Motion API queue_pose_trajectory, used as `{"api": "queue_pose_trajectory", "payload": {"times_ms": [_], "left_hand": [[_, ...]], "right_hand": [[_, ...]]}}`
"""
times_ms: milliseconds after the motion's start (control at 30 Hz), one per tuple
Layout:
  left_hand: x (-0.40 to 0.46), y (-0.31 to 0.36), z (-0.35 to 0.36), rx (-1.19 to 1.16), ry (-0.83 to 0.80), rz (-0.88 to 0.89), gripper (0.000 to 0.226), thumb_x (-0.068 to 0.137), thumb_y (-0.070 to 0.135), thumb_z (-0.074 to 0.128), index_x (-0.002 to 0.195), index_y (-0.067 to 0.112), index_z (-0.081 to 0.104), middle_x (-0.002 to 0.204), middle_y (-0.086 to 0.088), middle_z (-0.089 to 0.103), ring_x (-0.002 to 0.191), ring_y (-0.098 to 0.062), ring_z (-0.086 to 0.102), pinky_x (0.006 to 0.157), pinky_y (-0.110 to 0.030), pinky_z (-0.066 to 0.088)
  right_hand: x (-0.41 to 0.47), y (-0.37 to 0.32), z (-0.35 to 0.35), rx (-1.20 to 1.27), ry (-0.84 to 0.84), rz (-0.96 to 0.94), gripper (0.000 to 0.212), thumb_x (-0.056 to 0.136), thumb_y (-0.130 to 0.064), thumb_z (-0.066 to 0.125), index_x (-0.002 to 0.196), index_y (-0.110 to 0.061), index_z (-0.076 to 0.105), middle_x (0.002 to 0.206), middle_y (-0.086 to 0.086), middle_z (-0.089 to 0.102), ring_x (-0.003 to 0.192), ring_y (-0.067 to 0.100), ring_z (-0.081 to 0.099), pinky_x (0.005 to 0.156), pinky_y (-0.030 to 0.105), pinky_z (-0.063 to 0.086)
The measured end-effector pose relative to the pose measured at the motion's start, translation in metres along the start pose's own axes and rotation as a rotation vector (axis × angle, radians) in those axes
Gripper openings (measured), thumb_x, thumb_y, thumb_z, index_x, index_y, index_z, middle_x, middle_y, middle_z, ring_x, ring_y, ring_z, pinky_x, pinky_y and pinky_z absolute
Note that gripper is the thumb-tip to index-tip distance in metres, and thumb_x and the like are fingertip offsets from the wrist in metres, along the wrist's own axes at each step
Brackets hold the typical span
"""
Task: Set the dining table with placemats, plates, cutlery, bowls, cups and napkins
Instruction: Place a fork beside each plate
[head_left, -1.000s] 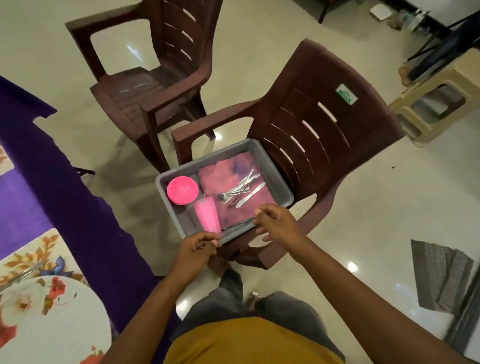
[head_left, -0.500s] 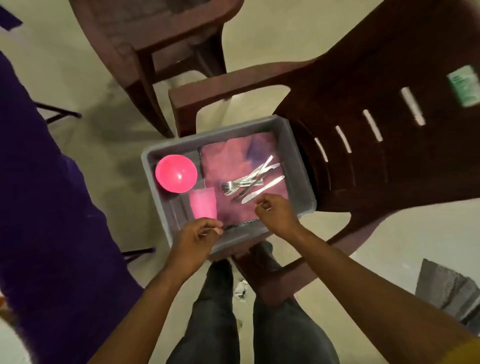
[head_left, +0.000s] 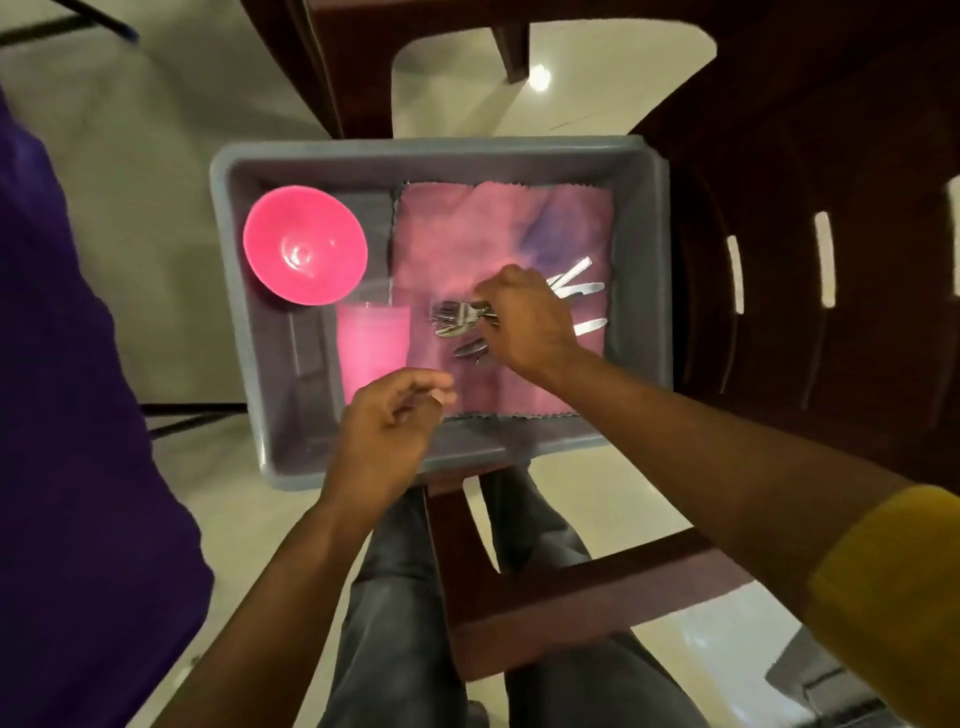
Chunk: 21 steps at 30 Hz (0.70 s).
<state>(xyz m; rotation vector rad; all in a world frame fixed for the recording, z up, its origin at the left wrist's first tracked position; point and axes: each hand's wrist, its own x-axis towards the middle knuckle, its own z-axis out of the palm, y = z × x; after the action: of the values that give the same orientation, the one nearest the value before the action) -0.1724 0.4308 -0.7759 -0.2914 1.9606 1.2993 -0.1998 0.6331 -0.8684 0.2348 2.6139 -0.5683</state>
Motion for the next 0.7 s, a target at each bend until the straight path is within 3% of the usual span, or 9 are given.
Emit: {"api": "queue_pose_trajectory", "payload": {"times_ms": [200, 433, 600, 700], "left_hand": [[0.002, -0.009, 0.014, -0.002, 0.026, 0.005, 0.025, 0.101, 0.005, 0.060, 0.111, 0.021, 0.077, 0.102, 0.007, 0.079, 0.102, -0.013, 0.075, 0.100, -0.049, 0.058], [0.001, -0.013, 0.018, -0.009, 0.010, -0.032, 0.026, 0.101, 0.008, 0.060, 0.112, 0.024, 0.077, 0.103, 0.010, 0.079, 0.104, -0.010, 0.073, 0.102, -0.048, 0.057], [0.004, -0.015, 0.013, -0.045, 0.010, -0.054, 0.025, 0.101, 0.008, 0.061, 0.110, 0.024, 0.077, 0.103, 0.008, 0.079, 0.104, -0.013, 0.074, 0.101, -0.049, 0.057], [0.006, -0.014, 0.013, -0.066, 0.012, -0.078, 0.023, 0.102, 0.009, 0.061, 0.109, 0.025, 0.076, 0.101, 0.008, 0.080, 0.100, -0.014, 0.075, 0.100, -0.048, 0.058]], "right_hand": [[0.005, 0.007, 0.007, -0.190, 0.020, -0.124, 0.036, 0.088, -0.024, 0.070, 0.123, -0.019, 0.067, 0.122, 0.005, 0.063, 0.115, 0.031, 0.053, 0.089, 0.042, 0.050], [0.010, 0.008, 0.005, -0.086, 0.035, -0.081, 0.021, 0.088, -0.025, 0.067, 0.107, -0.019, 0.074, 0.110, 0.004, 0.068, 0.105, 0.029, 0.057, 0.083, 0.039, 0.050], [0.020, 0.008, 0.005, -0.001, 0.034, 0.017, 0.014, 0.089, -0.021, 0.069, 0.097, -0.027, 0.078, 0.102, -0.003, 0.071, 0.103, 0.025, 0.058, 0.072, 0.028, 0.036], [0.019, 0.009, 0.002, 0.109, 0.027, 0.021, 0.010, 0.084, -0.022, 0.074, 0.091, -0.027, 0.080, 0.092, -0.004, 0.074, 0.094, 0.023, 0.063, 0.075, 0.033, 0.052]]}}
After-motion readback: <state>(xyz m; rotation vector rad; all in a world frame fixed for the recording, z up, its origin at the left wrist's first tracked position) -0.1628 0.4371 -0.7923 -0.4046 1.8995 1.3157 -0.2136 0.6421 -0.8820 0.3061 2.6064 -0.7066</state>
